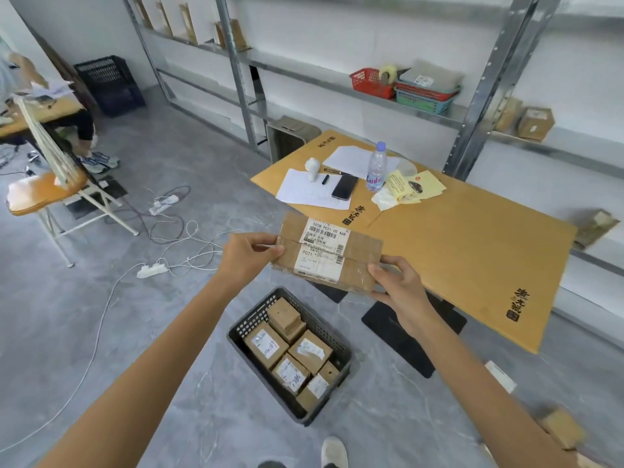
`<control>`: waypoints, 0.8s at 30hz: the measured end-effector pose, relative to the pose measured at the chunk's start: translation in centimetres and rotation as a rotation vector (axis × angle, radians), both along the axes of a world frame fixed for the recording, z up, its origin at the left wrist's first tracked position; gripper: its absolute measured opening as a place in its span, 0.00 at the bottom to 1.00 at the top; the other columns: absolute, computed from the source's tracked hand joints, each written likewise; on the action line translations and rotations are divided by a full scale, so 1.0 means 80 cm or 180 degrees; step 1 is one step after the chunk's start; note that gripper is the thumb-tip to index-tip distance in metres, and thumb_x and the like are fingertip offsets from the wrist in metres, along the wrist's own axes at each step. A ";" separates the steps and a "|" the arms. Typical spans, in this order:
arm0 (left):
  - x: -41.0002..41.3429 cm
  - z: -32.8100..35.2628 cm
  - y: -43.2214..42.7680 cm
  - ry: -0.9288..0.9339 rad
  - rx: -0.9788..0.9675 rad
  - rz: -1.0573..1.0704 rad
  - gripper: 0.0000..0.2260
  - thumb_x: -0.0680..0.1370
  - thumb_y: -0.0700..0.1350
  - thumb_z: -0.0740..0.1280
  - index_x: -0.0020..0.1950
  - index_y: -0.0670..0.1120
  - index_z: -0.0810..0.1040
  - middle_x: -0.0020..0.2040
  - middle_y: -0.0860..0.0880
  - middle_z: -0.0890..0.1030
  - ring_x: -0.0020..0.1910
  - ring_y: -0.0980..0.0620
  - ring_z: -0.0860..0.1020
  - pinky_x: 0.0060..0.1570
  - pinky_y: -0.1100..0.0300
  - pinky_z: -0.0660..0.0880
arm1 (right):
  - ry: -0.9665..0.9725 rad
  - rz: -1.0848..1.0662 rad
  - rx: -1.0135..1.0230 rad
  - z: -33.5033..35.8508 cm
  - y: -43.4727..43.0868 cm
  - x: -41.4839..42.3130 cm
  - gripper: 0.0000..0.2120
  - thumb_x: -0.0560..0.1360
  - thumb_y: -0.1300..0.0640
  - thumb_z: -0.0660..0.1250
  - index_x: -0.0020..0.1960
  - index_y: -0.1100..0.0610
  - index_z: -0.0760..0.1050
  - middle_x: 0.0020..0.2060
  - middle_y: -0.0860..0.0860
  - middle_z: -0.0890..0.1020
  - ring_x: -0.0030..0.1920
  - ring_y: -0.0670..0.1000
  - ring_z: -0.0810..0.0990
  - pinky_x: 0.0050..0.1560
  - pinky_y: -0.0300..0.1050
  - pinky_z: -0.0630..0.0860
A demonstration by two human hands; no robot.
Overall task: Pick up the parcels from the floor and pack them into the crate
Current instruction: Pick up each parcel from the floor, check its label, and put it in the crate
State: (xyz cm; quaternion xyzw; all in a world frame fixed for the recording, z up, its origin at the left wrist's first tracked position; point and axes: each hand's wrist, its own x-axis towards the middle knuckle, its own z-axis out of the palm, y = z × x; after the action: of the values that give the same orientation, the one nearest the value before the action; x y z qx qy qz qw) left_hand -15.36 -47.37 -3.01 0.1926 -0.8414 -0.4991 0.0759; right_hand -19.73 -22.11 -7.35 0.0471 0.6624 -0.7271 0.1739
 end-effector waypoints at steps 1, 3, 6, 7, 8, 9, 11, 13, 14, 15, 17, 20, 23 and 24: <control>-0.008 -0.003 -0.010 -0.0028 0.0032 -0.0011 0.08 0.73 0.39 0.71 0.51 0.48 0.83 0.42 0.51 0.83 0.32 0.69 0.78 0.36 0.77 0.72 | -0.0018 -0.0018 0.0027 -0.002 -0.009 -0.005 0.17 0.75 0.60 0.68 0.61 0.62 0.69 0.48 0.49 0.81 0.52 0.50 0.82 0.45 0.43 0.82; -0.026 -0.010 -0.032 -0.0103 0.0062 -0.0050 0.08 0.73 0.40 0.71 0.50 0.50 0.83 0.40 0.54 0.82 0.32 0.70 0.78 0.38 0.75 0.72 | -0.0051 -0.0067 0.0081 -0.008 -0.030 -0.017 0.16 0.75 0.60 0.69 0.60 0.62 0.70 0.47 0.48 0.82 0.51 0.49 0.82 0.45 0.44 0.83; -0.055 -0.027 -0.067 -0.0194 0.0103 -0.0134 0.07 0.73 0.40 0.72 0.50 0.49 0.83 0.39 0.57 0.82 0.32 0.70 0.78 0.43 0.71 0.73 | -0.0163 -0.0171 0.0081 -0.016 -0.059 -0.036 0.15 0.74 0.60 0.69 0.59 0.61 0.71 0.47 0.50 0.82 0.50 0.49 0.82 0.48 0.48 0.82; -0.069 -0.031 -0.080 -0.0211 0.0104 -0.0173 0.07 0.73 0.40 0.72 0.50 0.49 0.84 0.39 0.56 0.82 0.32 0.70 0.78 0.43 0.71 0.73 | -0.0170 -0.0208 0.0103 -0.020 -0.072 -0.044 0.14 0.74 0.60 0.69 0.58 0.60 0.71 0.48 0.50 0.82 0.50 0.49 0.82 0.49 0.48 0.82; -0.085 -0.037 -0.097 -0.0246 0.0066 -0.0237 0.07 0.73 0.41 0.72 0.50 0.48 0.84 0.39 0.56 0.82 0.32 0.70 0.78 0.42 0.72 0.72 | -0.0178 -0.0275 0.0116 -0.024 -0.086 -0.054 0.14 0.74 0.60 0.70 0.57 0.59 0.71 0.49 0.51 0.82 0.50 0.49 0.82 0.49 0.48 0.82; -0.100 -0.041 -0.111 -0.0282 0.0038 -0.0307 0.07 0.73 0.41 0.72 0.50 0.48 0.84 0.39 0.55 0.82 0.32 0.70 0.78 0.40 0.74 0.71 | -0.0188 -0.0357 0.0109 -0.026 -0.100 -0.062 0.13 0.74 0.60 0.70 0.56 0.59 0.71 0.49 0.51 0.82 0.49 0.48 0.82 0.48 0.48 0.82; -0.132 -0.047 -0.140 -0.0314 -0.0002 -0.0489 0.07 0.73 0.41 0.72 0.50 0.48 0.83 0.39 0.54 0.82 0.32 0.69 0.78 0.36 0.78 0.70 | -0.0194 -0.0519 0.0104 -0.031 -0.130 -0.076 0.11 0.74 0.61 0.69 0.55 0.57 0.72 0.49 0.50 0.82 0.49 0.48 0.82 0.47 0.46 0.82; -0.161 -0.051 -0.168 -0.0344 0.0014 -0.0703 0.07 0.73 0.41 0.72 0.51 0.46 0.84 0.41 0.50 0.84 0.37 0.63 0.80 0.39 0.76 0.71 | -0.0228 -0.0703 0.0141 -0.036 -0.160 -0.090 0.10 0.75 0.61 0.69 0.54 0.57 0.71 0.49 0.51 0.82 0.50 0.48 0.81 0.47 0.47 0.82; -0.174 -0.052 -0.182 -0.0391 0.0018 -0.0821 0.07 0.73 0.41 0.72 0.51 0.46 0.84 0.43 0.48 0.84 0.41 0.58 0.81 0.42 0.73 0.72 | -0.0261 -0.0820 0.0137 -0.037 -0.175 -0.094 0.10 0.75 0.61 0.69 0.53 0.56 0.71 0.49 0.52 0.81 0.50 0.48 0.81 0.46 0.46 0.82; -0.188 -0.054 -0.197 -0.0430 0.0031 -0.0940 0.07 0.73 0.41 0.72 0.50 0.45 0.84 0.43 0.48 0.84 0.42 0.56 0.81 0.44 0.71 0.72 | -0.0285 -0.0937 0.0123 -0.040 -0.191 -0.097 0.09 0.75 0.61 0.69 0.53 0.56 0.71 0.49 0.52 0.81 0.50 0.48 0.81 0.44 0.45 0.83; -0.210 -0.062 -0.220 -0.0526 -0.0007 -0.1124 0.06 0.73 0.41 0.72 0.49 0.47 0.83 0.41 0.49 0.84 0.40 0.60 0.80 0.41 0.72 0.72 | -0.0365 -0.1099 0.0062 -0.043 -0.217 -0.098 0.09 0.75 0.62 0.68 0.54 0.57 0.71 0.49 0.53 0.81 0.48 0.47 0.81 0.40 0.42 0.82; -0.239 -0.080 -0.250 -0.0632 -0.0122 -0.1506 0.06 0.73 0.39 0.72 0.48 0.44 0.83 0.41 0.48 0.83 0.32 0.66 0.78 0.37 0.75 0.71 | -0.0568 -0.1349 -0.0016 -0.063 -0.254 -0.094 0.13 0.76 0.63 0.67 0.58 0.61 0.69 0.48 0.53 0.81 0.46 0.48 0.81 0.38 0.42 0.82; -0.258 -0.111 -0.267 -0.0846 -0.0316 -0.1789 0.03 0.73 0.38 0.71 0.45 0.45 0.81 0.38 0.52 0.80 0.35 0.62 0.77 0.37 0.74 0.70 | -0.0851 -0.1538 0.0136 -0.098 -0.281 -0.089 0.16 0.75 0.59 0.69 0.61 0.59 0.69 0.52 0.55 0.81 0.49 0.47 0.81 0.43 0.45 0.82; -0.262 -0.123 -0.270 -0.0938 -0.0326 -0.1870 0.03 0.73 0.38 0.71 0.45 0.44 0.81 0.38 0.52 0.80 0.37 0.59 0.77 0.37 0.74 0.70 | -0.0949 -0.1595 0.0157 -0.112 -0.288 -0.088 0.17 0.75 0.58 0.69 0.61 0.58 0.69 0.53 0.54 0.81 0.49 0.47 0.81 0.43 0.45 0.82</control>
State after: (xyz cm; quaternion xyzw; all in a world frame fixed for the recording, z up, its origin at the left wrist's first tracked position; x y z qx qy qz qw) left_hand -36.29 -68.98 -12.87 0.0078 -0.8869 -0.4236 -0.1841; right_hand -26.75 -45.12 -16.33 0.3198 0.6148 -0.7161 0.0831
